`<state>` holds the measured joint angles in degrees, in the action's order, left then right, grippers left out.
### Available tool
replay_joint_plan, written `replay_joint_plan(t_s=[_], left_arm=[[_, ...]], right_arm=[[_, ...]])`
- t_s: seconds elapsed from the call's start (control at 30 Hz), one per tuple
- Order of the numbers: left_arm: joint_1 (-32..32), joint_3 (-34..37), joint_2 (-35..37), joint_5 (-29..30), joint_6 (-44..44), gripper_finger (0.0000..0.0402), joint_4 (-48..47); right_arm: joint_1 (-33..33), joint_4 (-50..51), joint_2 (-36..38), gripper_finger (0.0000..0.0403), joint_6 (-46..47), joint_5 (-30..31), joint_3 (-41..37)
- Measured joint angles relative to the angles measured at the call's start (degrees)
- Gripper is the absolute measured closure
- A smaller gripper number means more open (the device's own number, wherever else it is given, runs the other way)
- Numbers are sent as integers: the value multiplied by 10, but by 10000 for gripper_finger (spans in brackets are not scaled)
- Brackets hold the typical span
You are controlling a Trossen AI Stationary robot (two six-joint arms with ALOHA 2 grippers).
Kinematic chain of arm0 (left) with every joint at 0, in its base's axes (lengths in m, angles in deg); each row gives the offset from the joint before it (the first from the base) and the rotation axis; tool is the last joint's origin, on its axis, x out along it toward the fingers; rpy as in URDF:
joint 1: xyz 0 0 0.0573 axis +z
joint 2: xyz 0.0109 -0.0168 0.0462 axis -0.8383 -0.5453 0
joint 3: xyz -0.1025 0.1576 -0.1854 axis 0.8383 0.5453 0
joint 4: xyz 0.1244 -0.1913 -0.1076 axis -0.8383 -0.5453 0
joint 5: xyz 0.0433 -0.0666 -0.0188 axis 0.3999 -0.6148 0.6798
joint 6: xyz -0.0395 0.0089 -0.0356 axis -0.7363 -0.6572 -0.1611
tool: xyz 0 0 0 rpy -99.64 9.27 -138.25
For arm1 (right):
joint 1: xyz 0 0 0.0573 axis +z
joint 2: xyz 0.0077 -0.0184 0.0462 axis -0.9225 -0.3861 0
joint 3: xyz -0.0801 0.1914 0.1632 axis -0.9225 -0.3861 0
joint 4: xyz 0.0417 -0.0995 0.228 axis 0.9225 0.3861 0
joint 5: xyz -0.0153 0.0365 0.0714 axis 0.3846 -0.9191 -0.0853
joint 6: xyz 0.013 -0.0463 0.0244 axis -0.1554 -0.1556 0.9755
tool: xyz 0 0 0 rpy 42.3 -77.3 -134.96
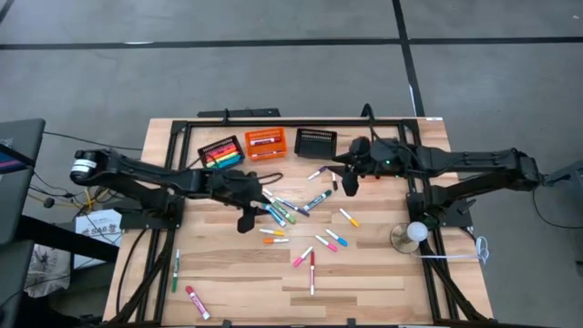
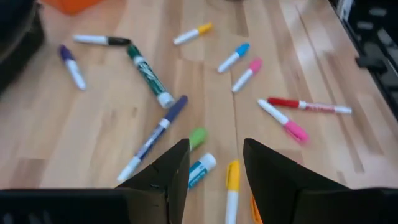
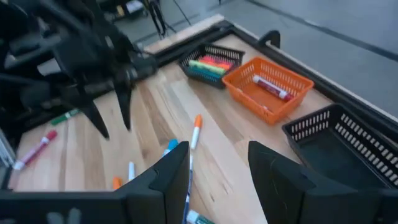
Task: Pick & Place Markers
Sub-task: Put the blue marker pen into the left orange bin
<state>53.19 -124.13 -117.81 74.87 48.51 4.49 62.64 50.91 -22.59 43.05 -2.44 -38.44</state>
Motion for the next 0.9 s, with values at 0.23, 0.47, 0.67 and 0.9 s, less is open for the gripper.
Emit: replay_joint_plan(t_s=[0.23, 0.47, 0.67, 0.9], left_arm=[[0, -19, -70, -36, 64, 251, -3], [0, -19, -103, -36, 89, 217, -5], [0, -19, -106, -32, 122, 176, -4], [7, -19, -122, -42, 155, 171, -6]], right_arm=[[2, -7, 6, 246, 15, -1, -7], [17, -11, 5, 250, 15, -2, -7], [28, -25, 5, 248, 14, -2, -7], [27, -29, 5, 250, 14, -2, -7]])
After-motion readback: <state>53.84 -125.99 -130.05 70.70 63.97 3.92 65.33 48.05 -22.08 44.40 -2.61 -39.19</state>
